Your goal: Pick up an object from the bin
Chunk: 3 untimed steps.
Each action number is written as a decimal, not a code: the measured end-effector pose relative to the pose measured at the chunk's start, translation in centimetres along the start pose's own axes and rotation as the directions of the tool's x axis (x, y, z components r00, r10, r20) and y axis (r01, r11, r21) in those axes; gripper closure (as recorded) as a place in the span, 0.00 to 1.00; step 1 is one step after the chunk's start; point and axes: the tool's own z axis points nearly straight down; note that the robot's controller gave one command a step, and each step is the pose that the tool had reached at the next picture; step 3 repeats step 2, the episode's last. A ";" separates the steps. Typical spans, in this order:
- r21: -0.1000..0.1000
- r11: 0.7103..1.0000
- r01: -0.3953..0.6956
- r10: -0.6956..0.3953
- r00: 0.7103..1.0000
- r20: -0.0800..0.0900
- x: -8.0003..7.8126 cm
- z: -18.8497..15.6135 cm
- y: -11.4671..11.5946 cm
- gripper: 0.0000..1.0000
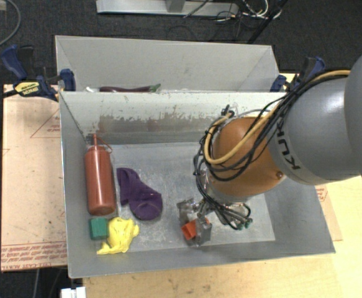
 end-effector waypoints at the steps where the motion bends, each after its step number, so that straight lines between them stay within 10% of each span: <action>1: 0.003 1.000 -0.001 0.001 1.000 0.013 -0.3 -2.5 -0.1 1.00; 3: 0.003 1.000 -0.001 0.001 1.000 0.013 -0.3 -3.3 -0.1 1.00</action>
Offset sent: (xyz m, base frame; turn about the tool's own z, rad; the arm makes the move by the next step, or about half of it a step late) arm -0.0001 0.0000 0.0253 0.0000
